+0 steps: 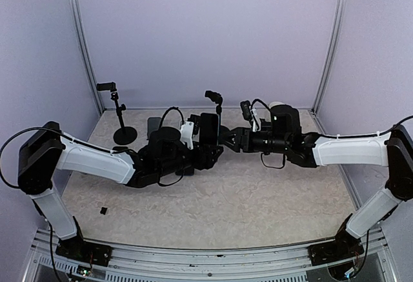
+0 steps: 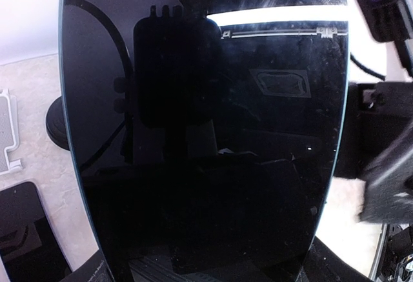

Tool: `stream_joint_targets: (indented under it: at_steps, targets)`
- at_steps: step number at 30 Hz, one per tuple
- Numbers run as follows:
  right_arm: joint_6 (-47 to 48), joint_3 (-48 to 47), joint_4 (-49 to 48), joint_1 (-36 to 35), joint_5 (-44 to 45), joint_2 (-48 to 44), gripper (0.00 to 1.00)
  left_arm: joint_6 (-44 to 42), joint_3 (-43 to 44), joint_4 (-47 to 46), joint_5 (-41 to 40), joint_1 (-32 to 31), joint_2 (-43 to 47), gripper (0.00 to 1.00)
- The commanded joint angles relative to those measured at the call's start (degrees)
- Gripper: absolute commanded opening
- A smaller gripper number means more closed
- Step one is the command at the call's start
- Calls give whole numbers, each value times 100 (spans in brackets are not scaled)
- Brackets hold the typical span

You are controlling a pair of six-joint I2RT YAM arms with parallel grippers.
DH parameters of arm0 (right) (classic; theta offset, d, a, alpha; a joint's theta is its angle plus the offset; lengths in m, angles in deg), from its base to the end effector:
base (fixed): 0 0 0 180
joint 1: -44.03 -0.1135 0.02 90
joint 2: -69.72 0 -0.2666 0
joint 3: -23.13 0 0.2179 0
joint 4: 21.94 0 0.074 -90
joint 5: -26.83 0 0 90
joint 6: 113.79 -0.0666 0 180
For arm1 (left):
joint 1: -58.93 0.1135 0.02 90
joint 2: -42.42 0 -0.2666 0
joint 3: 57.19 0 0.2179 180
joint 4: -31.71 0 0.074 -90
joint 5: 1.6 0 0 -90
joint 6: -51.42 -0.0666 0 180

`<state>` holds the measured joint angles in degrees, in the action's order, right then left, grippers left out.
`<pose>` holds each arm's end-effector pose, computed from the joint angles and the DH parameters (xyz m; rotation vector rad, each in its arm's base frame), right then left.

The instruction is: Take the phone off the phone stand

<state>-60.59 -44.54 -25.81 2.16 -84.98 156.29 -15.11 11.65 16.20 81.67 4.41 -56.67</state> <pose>0.2377 0.2463 0.2738 -0.3840 1.9869 1.2715 0.2303 -0.3097 0.2313 0.4277 1.8630 -0.8391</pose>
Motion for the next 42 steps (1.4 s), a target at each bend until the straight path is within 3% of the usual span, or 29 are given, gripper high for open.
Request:
stream_joint_targets:
  at_steps: [1,20,30,38,42]
  targets:
    - [-100,-142,-124,-107,124,247,59,106,144,-463,-32,-62,24,42]
    - [-55,-584,32,-269,406,776,28,89,181,-521,-59,-142,-62,43]
    - [-4,-646,120,-269,318,788,0,27,136,-517,7,-143,-2,43]
    - [-42,-593,48,-269,288,754,0,31,108,-534,-4,-138,-12,44]
    - [-48,-549,42,-269,360,693,0,28,110,-519,-24,-146,-3,49]
